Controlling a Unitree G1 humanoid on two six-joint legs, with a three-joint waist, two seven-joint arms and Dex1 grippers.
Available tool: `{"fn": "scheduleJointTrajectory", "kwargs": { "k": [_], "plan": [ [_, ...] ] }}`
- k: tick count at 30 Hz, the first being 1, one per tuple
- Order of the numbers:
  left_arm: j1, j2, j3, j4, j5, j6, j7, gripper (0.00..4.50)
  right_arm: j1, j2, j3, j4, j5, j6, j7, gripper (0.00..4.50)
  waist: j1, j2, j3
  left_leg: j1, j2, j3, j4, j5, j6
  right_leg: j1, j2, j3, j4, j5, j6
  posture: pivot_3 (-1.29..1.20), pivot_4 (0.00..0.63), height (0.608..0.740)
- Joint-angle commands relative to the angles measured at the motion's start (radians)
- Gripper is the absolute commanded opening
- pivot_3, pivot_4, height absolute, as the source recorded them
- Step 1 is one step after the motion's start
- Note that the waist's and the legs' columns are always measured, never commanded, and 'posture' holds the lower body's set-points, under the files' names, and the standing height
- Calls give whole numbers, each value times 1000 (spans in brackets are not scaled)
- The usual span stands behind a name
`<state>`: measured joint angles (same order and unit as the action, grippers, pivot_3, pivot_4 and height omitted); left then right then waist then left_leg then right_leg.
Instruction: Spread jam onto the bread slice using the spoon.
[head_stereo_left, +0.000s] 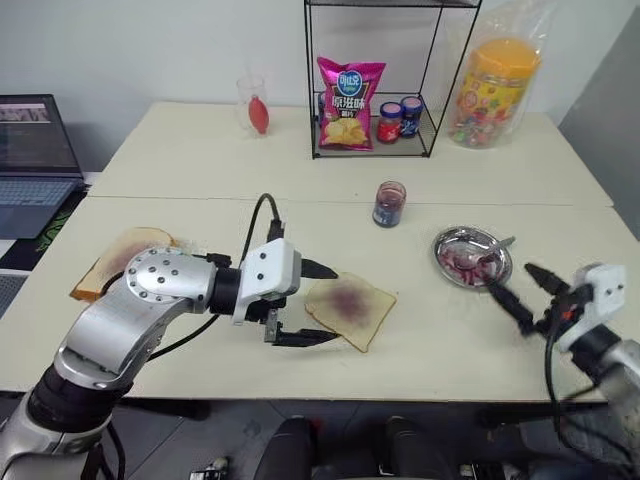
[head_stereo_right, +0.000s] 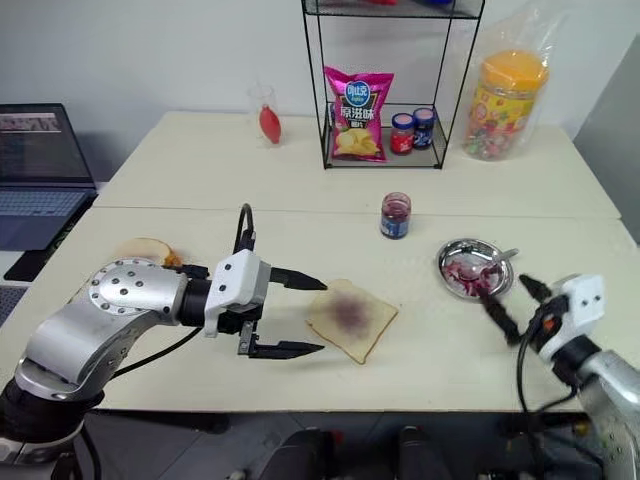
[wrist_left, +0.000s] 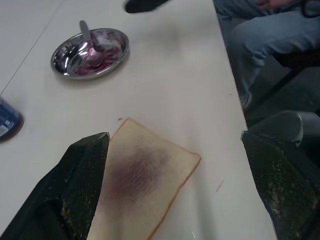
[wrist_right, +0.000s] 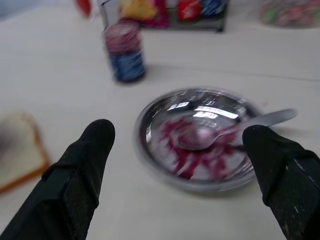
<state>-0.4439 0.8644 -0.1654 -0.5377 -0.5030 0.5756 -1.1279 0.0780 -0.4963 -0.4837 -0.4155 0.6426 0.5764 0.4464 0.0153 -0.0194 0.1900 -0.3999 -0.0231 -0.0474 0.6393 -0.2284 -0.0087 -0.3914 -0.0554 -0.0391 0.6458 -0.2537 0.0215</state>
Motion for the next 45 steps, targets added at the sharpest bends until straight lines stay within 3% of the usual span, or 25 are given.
{"fn": "scheduleJointTrajectory", "kwargs": {
  "k": [1,6,13,42,45],
  "plan": [
    [-35,-15,-31,-12,14,0,-4,4374,-101,27,-36,98,47,36,-80,4500,1,0,0,0,0,0,0,0,0,0,0,0,0,0,0,0,150,740],
    [-81,-63,-80,0,47,-8,12,4374,-300,25,-90,391,83,66,-132,4500,0,2,1,0,-1,1,-2,0,0,-1,1,1,0,3,6,0,150,740],
    [-103,-106,-122,20,84,-27,10,4374,-446,-1,-92,667,82,80,-98,4500,-3,3,1,0,-1,2,-2,0,0,-1,3,1,0,3,6,0,150,740],
    [-118,-161,-154,68,161,-61,-2,4374,-748,-47,10,1166,-37,-17,135,4500,-21,3,1,1,0,6,2,0,1,0,5,4,2,6,9,0,150,740],
    [-119,-162,-156,69,167,-64,-2,4500,-762,-52,3,1196,-44,-36,147,4061,-21,3,1,1,0,6,3,0,1,0,5,4,2,6,10,0,150,740]
  ]
}}
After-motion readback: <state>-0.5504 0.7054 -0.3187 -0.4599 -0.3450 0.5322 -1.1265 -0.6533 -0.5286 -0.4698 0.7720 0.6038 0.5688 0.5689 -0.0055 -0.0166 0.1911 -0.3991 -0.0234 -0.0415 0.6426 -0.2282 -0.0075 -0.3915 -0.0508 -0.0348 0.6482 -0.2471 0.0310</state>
